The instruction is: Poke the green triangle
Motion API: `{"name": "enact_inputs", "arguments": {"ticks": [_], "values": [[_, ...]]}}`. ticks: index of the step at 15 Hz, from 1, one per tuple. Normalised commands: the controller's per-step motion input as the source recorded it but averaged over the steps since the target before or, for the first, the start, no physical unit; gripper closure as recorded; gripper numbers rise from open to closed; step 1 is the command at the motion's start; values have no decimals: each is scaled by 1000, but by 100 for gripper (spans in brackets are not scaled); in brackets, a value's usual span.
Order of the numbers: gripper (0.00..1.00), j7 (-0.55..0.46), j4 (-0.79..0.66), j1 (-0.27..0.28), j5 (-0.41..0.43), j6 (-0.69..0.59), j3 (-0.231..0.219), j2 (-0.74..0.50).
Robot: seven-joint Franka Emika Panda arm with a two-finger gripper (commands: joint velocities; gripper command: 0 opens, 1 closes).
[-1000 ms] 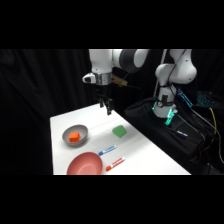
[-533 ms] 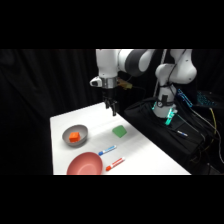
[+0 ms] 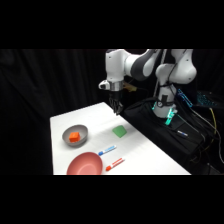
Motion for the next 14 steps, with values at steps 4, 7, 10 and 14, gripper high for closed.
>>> {"name": "enact_inputs", "arguments": {"ticks": [4,7,10,14], "values": [[96,-362,-204,-33,236,417,-60,36],[95,-503,-34,-28,362,343,-59,274],[95,-387,43,-68,224,313,6,355],[96,-258,141,-114,123,329,78,442]]}}
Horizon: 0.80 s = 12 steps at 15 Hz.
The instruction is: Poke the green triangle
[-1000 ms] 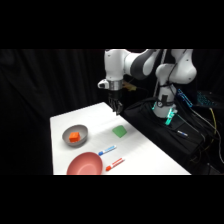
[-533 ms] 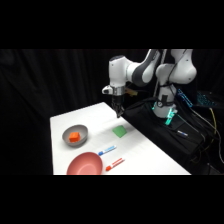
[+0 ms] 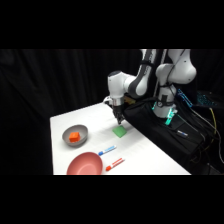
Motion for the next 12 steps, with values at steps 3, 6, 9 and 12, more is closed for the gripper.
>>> {"name": "enact_inputs", "arguments": {"ticks": [3,6,9,12], "values": [[95,-148,255,-168,80,340,147,529],[97,8,287,-115,-93,239,96,511],[98,138,209,-19,-220,118,-3,370],[98,179,4,24,-209,-162,-59,-130]]}}
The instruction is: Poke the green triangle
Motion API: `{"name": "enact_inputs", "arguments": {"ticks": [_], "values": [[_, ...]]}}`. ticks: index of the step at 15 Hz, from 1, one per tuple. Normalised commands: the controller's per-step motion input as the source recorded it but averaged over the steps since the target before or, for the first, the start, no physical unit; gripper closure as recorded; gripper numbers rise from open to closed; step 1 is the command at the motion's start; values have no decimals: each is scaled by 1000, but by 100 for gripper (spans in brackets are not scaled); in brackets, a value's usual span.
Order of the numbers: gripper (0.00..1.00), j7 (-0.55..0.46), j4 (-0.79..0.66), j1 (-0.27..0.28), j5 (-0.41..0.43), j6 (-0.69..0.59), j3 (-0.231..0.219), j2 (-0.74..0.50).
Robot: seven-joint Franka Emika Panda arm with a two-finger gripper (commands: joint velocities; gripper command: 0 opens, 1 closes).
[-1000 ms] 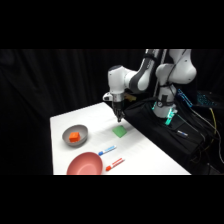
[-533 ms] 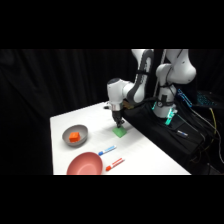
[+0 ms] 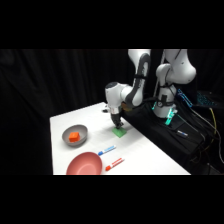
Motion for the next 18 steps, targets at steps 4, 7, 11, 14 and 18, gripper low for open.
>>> {"name": "enact_inputs", "arguments": {"ticks": [4,7,11,14,18], "values": [[72,217,-188,52,-225,-339,-103,-616],[58,284,-130,73,-166,-540,-41,-712],[15,260,17,49,-141,-552,25,-590],[0,178,123,24,-114,-465,46,-440],[0,120,158,26,-53,-383,39,-309]]}}
